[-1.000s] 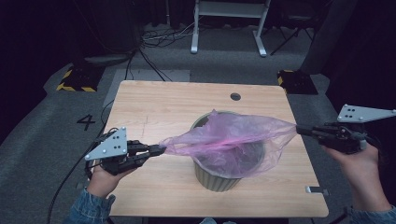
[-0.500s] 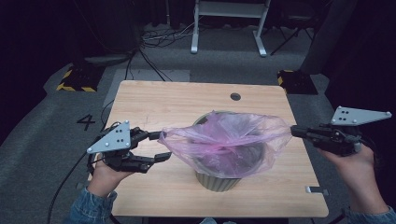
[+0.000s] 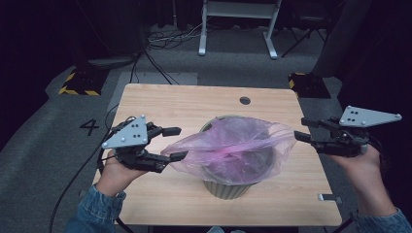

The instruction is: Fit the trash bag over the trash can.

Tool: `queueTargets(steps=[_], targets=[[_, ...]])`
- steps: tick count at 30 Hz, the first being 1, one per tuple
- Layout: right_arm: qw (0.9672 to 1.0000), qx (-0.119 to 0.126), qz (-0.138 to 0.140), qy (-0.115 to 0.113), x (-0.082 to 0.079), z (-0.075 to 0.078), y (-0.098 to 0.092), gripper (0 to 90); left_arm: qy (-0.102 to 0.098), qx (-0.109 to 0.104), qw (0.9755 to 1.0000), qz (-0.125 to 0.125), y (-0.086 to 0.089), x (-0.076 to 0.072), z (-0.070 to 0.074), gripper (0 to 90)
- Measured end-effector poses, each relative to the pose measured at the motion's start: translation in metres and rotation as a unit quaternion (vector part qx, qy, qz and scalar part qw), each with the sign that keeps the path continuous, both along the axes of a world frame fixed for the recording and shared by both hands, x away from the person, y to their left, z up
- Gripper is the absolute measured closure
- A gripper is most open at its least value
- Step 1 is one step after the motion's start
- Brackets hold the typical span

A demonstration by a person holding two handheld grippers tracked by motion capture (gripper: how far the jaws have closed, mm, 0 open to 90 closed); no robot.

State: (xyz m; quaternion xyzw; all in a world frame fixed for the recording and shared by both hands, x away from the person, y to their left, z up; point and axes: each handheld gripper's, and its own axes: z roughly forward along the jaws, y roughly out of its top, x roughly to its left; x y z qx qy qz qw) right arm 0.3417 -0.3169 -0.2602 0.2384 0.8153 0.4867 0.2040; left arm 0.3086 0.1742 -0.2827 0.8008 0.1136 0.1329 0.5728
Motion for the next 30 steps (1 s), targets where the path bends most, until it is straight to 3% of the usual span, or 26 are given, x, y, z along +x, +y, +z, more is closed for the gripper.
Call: queueTargets(steps=[3, 5, 8, 11, 15, 19, 24, 25, 27, 30], targets=[[0.9999, -0.011, 0.01, 0.0, 0.004, -0.005, 0.006, 45.4, -0.004, 0.007, 1.0, -0.001, -0.003, -0.001, -0.003, 36.8], [0.9998, -0.014, 0.013, 0.0, 0.007, -0.007, 0.008, 44.9, -0.005, 0.007, 1.0, 0.004, -0.003, -0.001, -0.004, 41.8], [0.9998, -0.012, 0.016, 0.001, 0.014, -0.01, 0.01, 41.9, -0.016, 0.008, 0.9996, 0.022, -0.002, 0.0, -0.005, 64.0], [0.9998, -0.007, 0.015, 0.013, 0.025, -0.016, 0.011, 39.9, -0.028, 0.008, 0.9977, 0.061, -0.002, 0.003, -0.006, 71.5], [0.9997, -0.009, 0.01, 0.023, 0.035, -0.023, 0.013, 38.1, -0.03, -0.005, 0.9957, 0.088, -0.005, 0.009, -0.008, 75.1], [0.9995, -0.013, 0.011, 0.028, 0.047, -0.027, 0.017, 37.3, -0.022, 0.008, 0.9929, 0.116, -0.007, 0.023, -0.014, 75.4], [0.9984, -0.031, 0.027, 0.038, 0.062, -0.031, 0.029, 35.7, -0.009, 0.014, 0.9917, 0.128, -0.008, 0.037, -0.023, 75.5], [0.9983, -0.033, 0.027, 0.039, 0.064, -0.032, 0.031, 38.4, -0.007, 0.013, 0.9915, 0.13, -0.007, 0.039, -0.025, 75.5], [0.9979, -0.029, 0.034, 0.046, 0.067, -0.034, 0.033, 57.9, -0.002, 0.012, 0.9907, 0.136, -0.007, 0.044, -0.028, 75.5], [0.9971, -0.021, 0.04, 0.061, 0.069, -0.036, 0.035, 77.6, 0.008, 0.012, 0.9898, 0.142, -0.006, 0.053, -0.032, 76.3]])
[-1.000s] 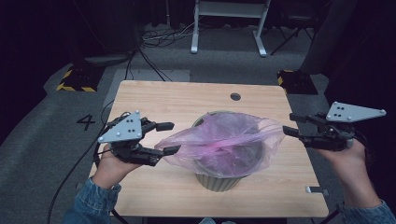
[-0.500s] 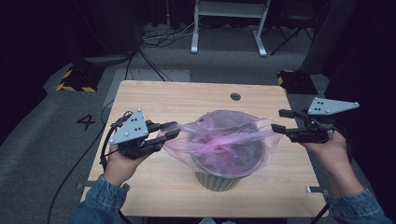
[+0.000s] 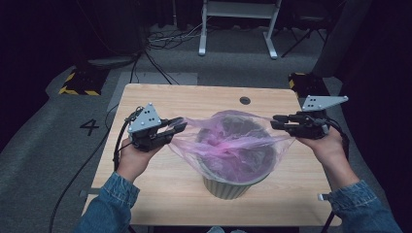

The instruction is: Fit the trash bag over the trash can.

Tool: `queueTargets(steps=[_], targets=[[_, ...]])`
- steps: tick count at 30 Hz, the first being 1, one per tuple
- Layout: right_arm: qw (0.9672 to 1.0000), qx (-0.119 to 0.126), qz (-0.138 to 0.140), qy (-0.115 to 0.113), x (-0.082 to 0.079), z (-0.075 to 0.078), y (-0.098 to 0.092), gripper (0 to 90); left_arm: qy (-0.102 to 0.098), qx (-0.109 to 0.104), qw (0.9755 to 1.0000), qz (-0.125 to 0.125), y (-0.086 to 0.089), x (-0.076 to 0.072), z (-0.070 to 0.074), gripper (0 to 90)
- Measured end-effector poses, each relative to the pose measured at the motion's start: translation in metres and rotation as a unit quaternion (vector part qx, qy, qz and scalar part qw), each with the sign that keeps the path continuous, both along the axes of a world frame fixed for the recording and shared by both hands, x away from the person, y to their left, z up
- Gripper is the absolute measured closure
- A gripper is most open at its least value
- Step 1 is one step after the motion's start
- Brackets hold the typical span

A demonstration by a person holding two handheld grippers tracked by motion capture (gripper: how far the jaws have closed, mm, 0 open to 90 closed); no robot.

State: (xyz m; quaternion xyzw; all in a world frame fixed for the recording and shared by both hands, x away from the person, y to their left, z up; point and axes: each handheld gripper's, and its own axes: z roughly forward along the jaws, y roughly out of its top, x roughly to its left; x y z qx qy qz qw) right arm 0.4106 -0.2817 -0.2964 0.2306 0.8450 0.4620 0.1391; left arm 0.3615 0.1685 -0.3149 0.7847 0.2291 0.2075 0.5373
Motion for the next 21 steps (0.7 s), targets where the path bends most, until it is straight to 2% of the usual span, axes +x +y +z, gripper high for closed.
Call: queueTargets(steps=[3, 6, 12, 16, 21], targets=[[0.9999, 0.007, -0.008, 0.011, 0.002, -0.001, 0.002, 86.3, 0.014, 0.0, 0.9999, 0.006, 0.0, 0.012, -0.006, 77.2], [0.9995, 0.006, -0.017, 0.026, 0.009, -0.005, 0.004, 85.2, 0.037, 0.011, 0.9992, 0.009, -0.004, 0.026, -0.016, 78.1], [0.9974, -0.022, -0.036, 0.059, 0.028, -0.025, 0.01, 86.9, 0.055, 0.021, 0.9981, 0.015, -0.011, 0.039, -0.03, 81.6], [0.9948, -0.024, -0.049, 0.086, 0.036, -0.038, 0.008, 86.9, 0.082, 0.045, 0.9954, 0.02, -0.011, 0.049, -0.041, 85.6], [0.9901, -0.034, -0.063, 0.12, 0.04, -0.058, 0.003, 88.5, 0.109, 0.059, 0.9921, 0.018, -0.012, 0.054, -0.054, 87.6]])
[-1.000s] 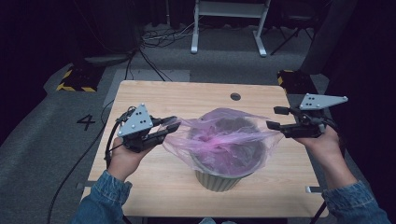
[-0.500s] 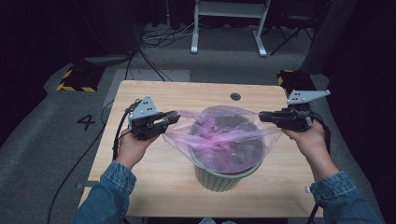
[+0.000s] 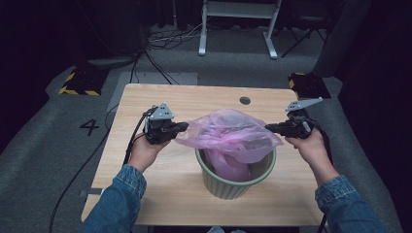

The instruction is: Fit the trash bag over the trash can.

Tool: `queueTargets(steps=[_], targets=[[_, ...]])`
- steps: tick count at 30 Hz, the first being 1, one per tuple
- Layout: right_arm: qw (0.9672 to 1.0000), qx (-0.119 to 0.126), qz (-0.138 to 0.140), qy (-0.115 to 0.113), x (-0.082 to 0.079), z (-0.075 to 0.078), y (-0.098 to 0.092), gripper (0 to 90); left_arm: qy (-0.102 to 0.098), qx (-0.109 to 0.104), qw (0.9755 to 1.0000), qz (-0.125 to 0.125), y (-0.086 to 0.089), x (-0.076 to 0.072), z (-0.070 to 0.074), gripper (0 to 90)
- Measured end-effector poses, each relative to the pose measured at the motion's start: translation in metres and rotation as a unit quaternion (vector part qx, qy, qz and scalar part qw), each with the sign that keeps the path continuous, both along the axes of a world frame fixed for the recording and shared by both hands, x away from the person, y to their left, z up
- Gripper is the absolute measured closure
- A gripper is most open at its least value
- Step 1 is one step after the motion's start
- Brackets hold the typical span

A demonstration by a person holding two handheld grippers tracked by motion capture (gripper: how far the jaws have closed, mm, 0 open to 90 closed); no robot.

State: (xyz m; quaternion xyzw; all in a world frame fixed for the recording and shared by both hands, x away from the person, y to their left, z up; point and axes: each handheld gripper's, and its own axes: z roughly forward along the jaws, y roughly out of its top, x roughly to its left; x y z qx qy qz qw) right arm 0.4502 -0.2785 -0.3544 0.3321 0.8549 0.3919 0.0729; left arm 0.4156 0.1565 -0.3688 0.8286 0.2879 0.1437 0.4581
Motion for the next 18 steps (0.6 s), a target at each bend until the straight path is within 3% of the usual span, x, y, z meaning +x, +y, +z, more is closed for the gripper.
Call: queueTargets(steps=[10, 13, 15, 18], targets=[[0.9994, -0.01, -0.012, 0.032, -0.001, -0.023, -0.009, 89.9, 0.044, 0.002, 0.999, 0.002, 0.001, 0.007, -0.023, 88.5], [0.999, -0.018, -0.01, 0.04, -0.004, -0.031, -0.009, 90.0, 0.05, 0.02, 0.9985, 0.003, 0.001, 0.005, -0.03, 89.3], [0.9984, -0.029, -0.011, 0.047, -0.005, -0.039, -0.01, 90.0, 0.062, 0.01, 0.998, 0.001, 0.004, 0.005, -0.036, 89.4], [0.998, -0.022, -0.01, 0.058, -0.008, -0.048, -0.014, 90.0, 0.065, 0.001, 0.9979, 0.001, 0.008, 0.001, -0.041, 89.5]])
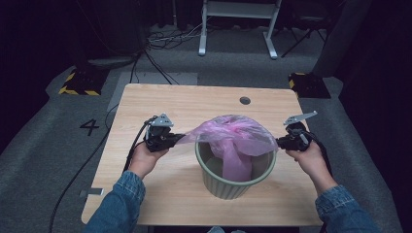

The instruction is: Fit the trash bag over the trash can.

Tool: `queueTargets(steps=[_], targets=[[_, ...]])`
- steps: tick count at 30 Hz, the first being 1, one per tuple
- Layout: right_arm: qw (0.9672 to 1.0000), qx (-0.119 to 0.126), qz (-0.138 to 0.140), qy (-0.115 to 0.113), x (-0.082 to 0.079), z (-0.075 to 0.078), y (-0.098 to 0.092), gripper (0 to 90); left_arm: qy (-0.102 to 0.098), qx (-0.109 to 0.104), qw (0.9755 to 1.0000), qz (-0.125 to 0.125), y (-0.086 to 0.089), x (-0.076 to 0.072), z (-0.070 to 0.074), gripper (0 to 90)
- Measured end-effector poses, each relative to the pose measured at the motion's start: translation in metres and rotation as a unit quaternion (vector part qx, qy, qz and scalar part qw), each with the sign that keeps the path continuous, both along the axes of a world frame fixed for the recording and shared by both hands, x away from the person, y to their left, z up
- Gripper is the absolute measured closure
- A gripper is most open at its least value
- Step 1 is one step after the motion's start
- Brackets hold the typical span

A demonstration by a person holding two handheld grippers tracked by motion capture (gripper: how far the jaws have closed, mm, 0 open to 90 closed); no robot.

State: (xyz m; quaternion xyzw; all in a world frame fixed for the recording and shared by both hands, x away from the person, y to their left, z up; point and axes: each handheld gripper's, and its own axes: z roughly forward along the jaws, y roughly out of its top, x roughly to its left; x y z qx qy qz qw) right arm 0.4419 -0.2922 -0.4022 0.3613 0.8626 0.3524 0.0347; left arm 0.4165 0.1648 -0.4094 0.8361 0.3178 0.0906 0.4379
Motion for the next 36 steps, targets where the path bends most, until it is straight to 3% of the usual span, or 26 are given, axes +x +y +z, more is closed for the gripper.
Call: queueTargets(steps=[6, 16, 18, 20, 21, 22, 28, 30, 33, 36], targets=[[0.9999, 0.015, 0.001, 0.005, -0.014, -0.012, -0.01, 90.0, 0.009, -0.015, 0.9998, -0.002, 0.008, -0.008, -0.009, 89.4], [0.9994, 0.027, -0.002, 0.02, -0.025, -0.036, -0.015, 89.0, 0.016, -0.012, 0.9998, 0.002, 0.006, -0.014, -0.024, 87.8], [0.9997, 0.023, -0.011, -0.001, -0.028, -0.035, -0.018, 77.0, 0.016, -0.021, 0.9996, 0.006, 0.011, -0.016, -0.022, 74.3], [0.999, 0.031, -0.02, -0.024, -0.032, -0.029, -0.025, 64.9, 0.026, -0.034, 0.9989, 0.017, 0.018, -0.019, -0.018, 54.8], [0.9981, 0.032, -0.028, -0.045, -0.035, -0.024, -0.028, 57.6, 0.02, -0.038, 0.9988, 0.024, 0.022, -0.023, -0.015, 48.6], [0.9966, 0.025, -0.034, -0.071, -0.04, -0.018, -0.031, 56.2, 0.014, -0.042, 0.9988, 0.022, 0.025, -0.025, -0.013, 45.4], [0.9893, 0.035, -0.045, -0.134, -0.059, 0.01, -0.048, 48.4, -0.034, -0.083, 0.9956, 0.025, 0.047, -0.046, 0.007, 37.5], [0.9874, 0.038, -0.042, -0.148, -0.067, 0.02, -0.052, 47.0, -0.037, -0.102, 0.9938, 0.025, 0.055, -0.052, 0.013, 36.6], [0.9859, 0.036, -0.025, -0.162, -0.081, 0.033, -0.052, 44.4, -0.051, -0.107, 0.9928, 0.02, 0.063, -0.06, 0.019, 35.9], [0.9839, 0.037, 0.003, -0.175, -0.091, 0.04, -0.044, 42.1, -0.041, -0.099, 0.9941, 0.015, 0.063, -0.063, 0.02, 36.0]])
